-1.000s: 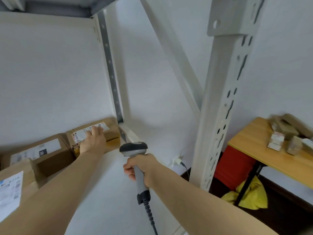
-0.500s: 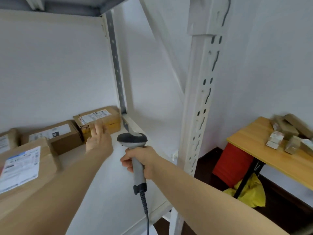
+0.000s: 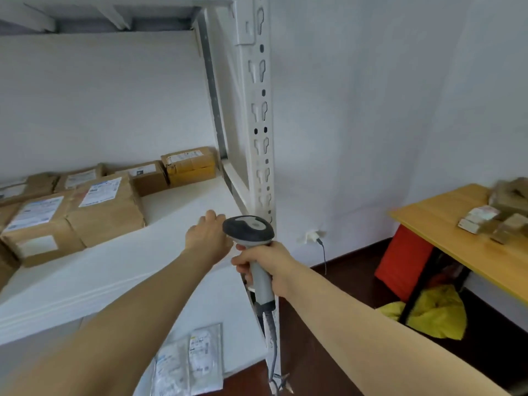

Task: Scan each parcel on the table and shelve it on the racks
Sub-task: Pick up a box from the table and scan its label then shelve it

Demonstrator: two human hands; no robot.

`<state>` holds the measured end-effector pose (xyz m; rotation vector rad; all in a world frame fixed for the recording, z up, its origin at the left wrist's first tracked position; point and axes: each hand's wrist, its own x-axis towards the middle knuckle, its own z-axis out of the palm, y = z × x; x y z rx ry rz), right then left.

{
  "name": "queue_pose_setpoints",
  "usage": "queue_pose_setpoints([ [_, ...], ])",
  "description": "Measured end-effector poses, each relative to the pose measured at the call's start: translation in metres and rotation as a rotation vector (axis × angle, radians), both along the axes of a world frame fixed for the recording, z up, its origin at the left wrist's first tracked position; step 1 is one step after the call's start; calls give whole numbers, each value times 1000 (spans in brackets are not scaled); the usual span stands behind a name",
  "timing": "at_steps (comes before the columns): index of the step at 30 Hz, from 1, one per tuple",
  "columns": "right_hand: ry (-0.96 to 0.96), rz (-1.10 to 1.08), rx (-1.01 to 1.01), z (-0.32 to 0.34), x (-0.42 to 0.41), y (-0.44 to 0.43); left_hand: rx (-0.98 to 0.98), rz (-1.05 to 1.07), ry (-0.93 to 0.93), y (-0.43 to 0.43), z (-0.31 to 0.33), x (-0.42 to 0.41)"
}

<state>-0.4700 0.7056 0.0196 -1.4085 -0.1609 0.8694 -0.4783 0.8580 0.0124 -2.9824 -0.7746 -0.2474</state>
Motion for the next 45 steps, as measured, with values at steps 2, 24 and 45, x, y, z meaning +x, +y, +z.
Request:
queue_pose_setpoints([
  [2,16,-68,-7,-8,1,-33,80,-70,91,-37,-4,-10],
  [24,227,-950,96,-47,170,-371,-6,-964,138,-373,-54,243],
  [45,416,-1287,169,-84,411,-551,-166,-950,212,-545,-79,521],
])
